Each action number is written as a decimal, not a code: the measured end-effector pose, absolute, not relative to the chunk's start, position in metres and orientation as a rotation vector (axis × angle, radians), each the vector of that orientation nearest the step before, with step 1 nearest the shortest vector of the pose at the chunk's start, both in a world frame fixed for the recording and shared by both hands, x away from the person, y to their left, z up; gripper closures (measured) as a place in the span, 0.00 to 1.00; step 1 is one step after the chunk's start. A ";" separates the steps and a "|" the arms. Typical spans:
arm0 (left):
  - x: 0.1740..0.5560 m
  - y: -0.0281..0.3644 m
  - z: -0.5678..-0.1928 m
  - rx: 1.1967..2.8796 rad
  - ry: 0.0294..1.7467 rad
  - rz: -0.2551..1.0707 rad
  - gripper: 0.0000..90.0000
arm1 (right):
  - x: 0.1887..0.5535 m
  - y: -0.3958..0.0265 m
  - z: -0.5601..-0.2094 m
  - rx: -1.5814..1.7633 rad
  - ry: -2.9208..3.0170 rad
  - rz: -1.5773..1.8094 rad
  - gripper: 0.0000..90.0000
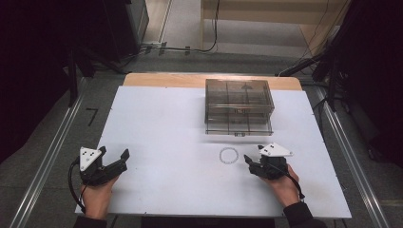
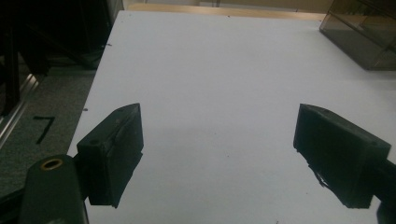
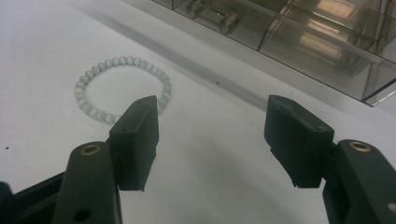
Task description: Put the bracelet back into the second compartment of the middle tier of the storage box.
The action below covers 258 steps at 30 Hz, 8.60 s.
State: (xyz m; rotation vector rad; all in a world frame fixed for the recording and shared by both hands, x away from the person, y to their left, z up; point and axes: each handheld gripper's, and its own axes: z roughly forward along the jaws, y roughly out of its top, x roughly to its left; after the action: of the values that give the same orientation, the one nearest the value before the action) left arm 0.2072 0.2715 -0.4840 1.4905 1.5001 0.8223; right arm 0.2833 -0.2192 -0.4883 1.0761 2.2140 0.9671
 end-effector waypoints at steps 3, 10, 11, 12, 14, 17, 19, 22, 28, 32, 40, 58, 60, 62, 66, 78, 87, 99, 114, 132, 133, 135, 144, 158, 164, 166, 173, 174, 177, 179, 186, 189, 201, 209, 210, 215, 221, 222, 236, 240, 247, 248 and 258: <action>0.207 0.272 -0.484 1.490 1.501 0.822 0.18 | 0.285 -0.217 -0.489 1.071 2.218 0.967 0.38; 0.207 0.272 -0.484 1.490 1.501 0.821 0.18 | 0.286 -0.210 -0.491 1.065 2.230 0.968 0.38; 0.207 0.272 -0.484 1.490 1.501 0.821 0.18 | 0.287 -0.210 -0.491 1.065 2.230 0.968 0.38; 0.207 0.272 -0.484 1.490 1.501 0.820 0.18 | 0.287 -0.209 -0.491 1.065 2.230 0.969 0.38; 0.207 0.272 -0.484 1.490 1.500 0.820 0.18 | 0.288 -0.209 -0.492 1.060 2.235 0.969 0.38; 0.207 0.272 -0.484 1.491 1.499 0.820 0.18 | 0.288 -0.207 -0.492 1.062 2.237 0.966 0.39; 0.207 0.272 -0.484 1.491 1.499 0.818 0.18 | 0.289 -0.205 -0.493 1.058 2.240 0.967 0.39; 0.207 0.272 -0.484 1.489 1.500 0.820 0.18 | 0.290 -0.202 -0.495 1.055 2.246 0.965 0.39; 0.207 0.272 -0.484 1.488 1.500 0.820 0.18 | 0.291 -0.199 -0.496 1.047 2.244 0.969 0.40; 0.207 0.272 -0.484 1.488 1.497 0.818 0.18 | 0.293 -0.197 -0.497 1.052 2.245 0.965 0.41; 0.207 0.272 -0.484 1.489 1.497 0.817 0.18 | 0.295 -0.193 -0.500 1.055 2.249 0.960 0.42; 0.207 0.272 -0.484 1.484 1.497 0.817 0.18 | 0.301 -0.184 -0.506 1.062 2.253 0.959 0.49; 0.207 0.272 -0.484 1.485 1.498 0.817 0.18 | 0.302 -0.184 -0.507 1.064 2.255 0.955 0.50; 0.207 0.272 -0.484 1.486 1.497 0.816 0.18 | 0.302 -0.184 -0.508 1.066 2.254 0.952 0.51; 0.207 0.272 -0.484 1.485 1.496 0.815 0.18 | 0.303 -0.184 -0.509 1.072 2.258 0.941 0.53; 0.207 0.272 -0.484 1.485 1.496 0.814 0.18 | 0.305 -0.183 -0.509 1.077 2.268 0.934 0.60; 0.207 0.272 -0.484 1.487 1.495 0.812 0.18 | 0.306 -0.183 -0.509 1.085 2.292 0.951 0.67; 0.207 0.272 -0.484 1.488 1.494 0.812 0.18 | 0.309 -0.184 -0.509 1.115 2.323 0.977 0.77; 0.207 0.272 -0.484 1.488 1.495 0.814 0.18 | 0.308 -0.183 -0.509 1.121 2.327 0.981 0.92; 0.207 0.272 -0.484 1.488 1.493 0.813 0.19 | 0.308 -0.183 -0.508 1.121 2.312 1.001 0.94; 0.207 0.272 -0.484 1.488 1.493 0.813 0.19 | 0.307 -0.183 -0.508 1.120 2.311 1.006 0.94; 0.207 0.271 -0.484 1.489 1.493 0.813 0.19 | 0.307 -0.184 -0.507 1.113 2.304 1.010 0.94; 0.207 0.271 -0.484 1.493 1.491 0.812 0.19 | 0.306 -0.186 -0.500 1.121 2.285 1.038 0.94; 0.207 0.271 -0.484 1.495 1.489 0.810 0.19 | 0.302 -0.188 -0.484 1.105 2.272 1.058 0.94; 0.208 0.271 -0.484 1.494 1.488 0.807 0.19 | 0.302 -0.190 -0.478 1.117 2.255 1.082 0.94; 0.208 0.271 -0.484 1.494 1.490 0.807 0.19 | 0.301 -0.191 -0.474 1.119 2.253 1.094 0.94; 0.208 0.271 -0.485 1.497 1.489 0.807 0.19 | 0.300 -0.194 -0.466 1.123 2.232 1.135 0.94; 0.208 0.271 -0.485 1.498 1.489 0.807 0.19 | 0.300 -0.195 -0.466 1.122 2.228 1.139 0.94; 0.208 0.271 -0.485 1.501 1.489 0.807 0.19 | 0.299 -0.196 -0.463 1.126 2.219 1.153 0.94; 0.208 0.271 -0.485 1.500 1.489 0.807 0.19 | 0.299 -0.197 -0.462 1.126 2.212 1.160 0.94; 0.209 0.271 -0.485 1.500 1.490 0.806 0.19 | 0.300 -0.199 -0.458 1.127 2.198 1.176 0.94; 0.209 0.271 -0.485 1.498 1.491 0.805 0.19 | 0.300 -0.200 -0.455 1.128 2.188 1.183 0.94; 0.209 0.271 -0.486 1.501 1.491 0.805 0.19 | 0.301 -0.203 -0.444 1.121 2.150 1.225 0.94; 0.209 0.271 -0.486 1.503 1.493 0.805 0.19 | 0.305 -0.206 -0.437 1.137 2.126 1.246 0.94; 0.209 0.271 -0.486 1.504 1.494 0.804 0.19 | 0.306 -0.206 -0.437 1.137 2.123 1.248 0.94; 0.209 0.271 -0.486 1.502 1.495 0.806 0.19 | 0.308 -0.206 -0.432 1.137 2.110 1.265 0.94; 0.210 0.272 -0.486 1.499 1.496 0.804 0.19 | 0.312 -0.202 -0.426 1.134 2.099 1.285 0.94; 0.210 0.272 -0.486 1.497 1.496 0.805 0.19 | 0.313 -0.202 -0.425 1.132 2.096 1.288 0.94; 0.210 0.272 -0.486 1.496 1.494 0.807 0.19 | 0.330 -0.194 -0.409 1.149 2.041 1.297 0.94; 0.210 0.272 -0.486 1.496 1.493 0.807 0.19 | 0.335 -0.190 -0.407 1.150 2.033 1.296 0.94; 0.210 0.273 -0.486 1.496 1.492 0.806 0.19 | 0.342 -0.183 -0.411 1.155 2.025 1.281 0.94; 0.210 0.273 -0.486 1.496 1.492 0.806 0.19 | 0.343 -0.182 -0.411 1.156 2.022 1.281 0.94; 0.210 0.273 -0.486 1.495 1.491 0.804 0.19 | 0.354 -0.178 -0.419 1.177 2.016 1.268 0.94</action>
State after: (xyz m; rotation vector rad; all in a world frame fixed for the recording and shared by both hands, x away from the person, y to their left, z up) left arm 0.2097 0.2728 -0.4859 1.4952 1.4913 0.8040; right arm 0.3537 -0.1784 -0.4188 1.1770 2.0157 1.2680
